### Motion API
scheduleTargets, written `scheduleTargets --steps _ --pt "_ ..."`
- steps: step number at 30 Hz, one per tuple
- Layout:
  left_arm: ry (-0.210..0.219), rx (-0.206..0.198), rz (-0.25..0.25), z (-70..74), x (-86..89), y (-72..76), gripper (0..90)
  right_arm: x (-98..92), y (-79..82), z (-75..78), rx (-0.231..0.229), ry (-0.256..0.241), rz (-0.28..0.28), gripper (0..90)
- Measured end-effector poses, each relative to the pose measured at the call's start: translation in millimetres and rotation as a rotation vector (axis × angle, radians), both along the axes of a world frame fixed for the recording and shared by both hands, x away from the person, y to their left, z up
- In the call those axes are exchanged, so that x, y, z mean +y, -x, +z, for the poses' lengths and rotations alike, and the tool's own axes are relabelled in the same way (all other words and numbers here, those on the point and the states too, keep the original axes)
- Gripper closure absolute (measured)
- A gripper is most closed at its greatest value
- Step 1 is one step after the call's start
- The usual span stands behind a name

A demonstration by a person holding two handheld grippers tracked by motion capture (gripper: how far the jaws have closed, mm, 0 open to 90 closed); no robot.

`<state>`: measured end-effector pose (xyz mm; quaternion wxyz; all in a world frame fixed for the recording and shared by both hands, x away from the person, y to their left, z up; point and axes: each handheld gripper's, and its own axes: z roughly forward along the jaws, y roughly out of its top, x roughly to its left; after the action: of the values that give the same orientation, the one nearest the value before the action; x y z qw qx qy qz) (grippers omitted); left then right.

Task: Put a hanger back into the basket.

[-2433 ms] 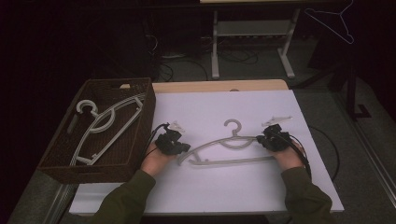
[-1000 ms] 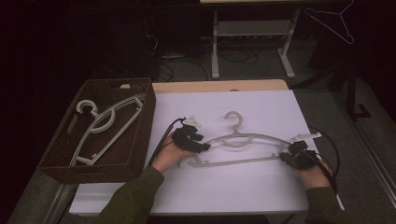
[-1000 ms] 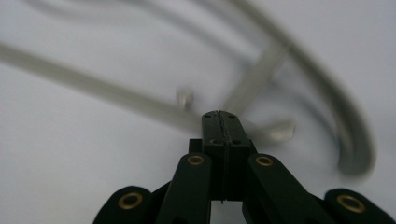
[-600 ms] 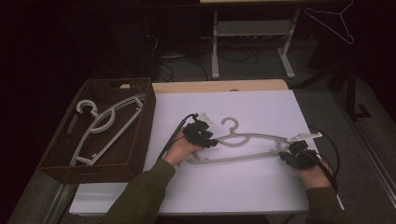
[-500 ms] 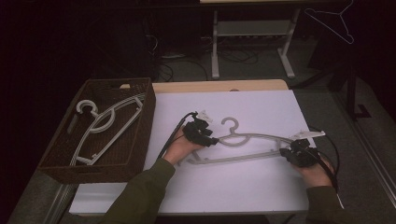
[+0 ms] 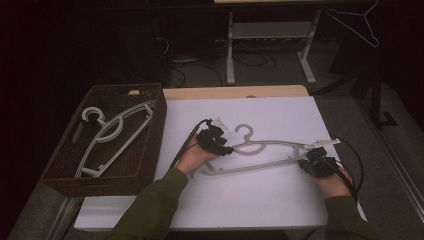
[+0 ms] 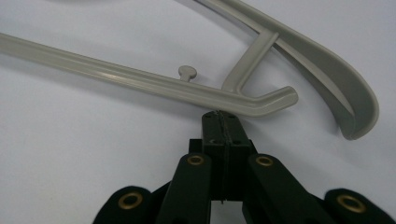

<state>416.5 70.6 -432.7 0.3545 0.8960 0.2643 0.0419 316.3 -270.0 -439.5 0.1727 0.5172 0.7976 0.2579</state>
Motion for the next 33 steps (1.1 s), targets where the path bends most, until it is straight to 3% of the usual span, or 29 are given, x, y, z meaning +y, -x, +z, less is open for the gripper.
scheduleTargets --steps 2,6,8,13,16,21,25,33 --pt "0.006 0.003 0.003 -0.3 0.8 -1.4 48.3 -0.9 0.2 1.5 -0.006 -0.015 -0.001 90.0" --pt "-0.003 -0.002 -0.006 2.1 3.0 -2.6 48.1 -5.1 -1.0 15.2 -0.081 -0.053 -0.022 90.0" --pt "0.019 0.002 0.012 2.3 2.0 -1.8 47.4 -5.9 -5.4 17.8 -0.1 -0.065 -0.029 90.0" --pt "0.021 0.005 0.017 2.5 2.0 -1.6 46.5 -4.5 -13.4 9.5 -0.079 -0.043 -0.032 90.0" --pt "-0.008 0.001 0.001 1.8 3.5 -3.4 46.3 -5.3 -14.7 6.9 -0.07 -0.047 -0.031 90.0" --pt "-0.006 0.021 0.016 -4.6 0.0 -5.2 46.3 -6.0 -15.7 5.4 -0.065 -0.047 -0.029 90.0" --pt "-0.037 0.018 0.001 -7.1 -1.8 -6.6 47.0 -5.4 -16.1 3.7 -0.057 -0.046 -0.031 90.0" --pt "-0.06 0.007 -0.033 -5.5 -10.0 -5.6 58.8 -6.3 -16.9 2.6 -0.058 -0.048 -0.03 90.0"
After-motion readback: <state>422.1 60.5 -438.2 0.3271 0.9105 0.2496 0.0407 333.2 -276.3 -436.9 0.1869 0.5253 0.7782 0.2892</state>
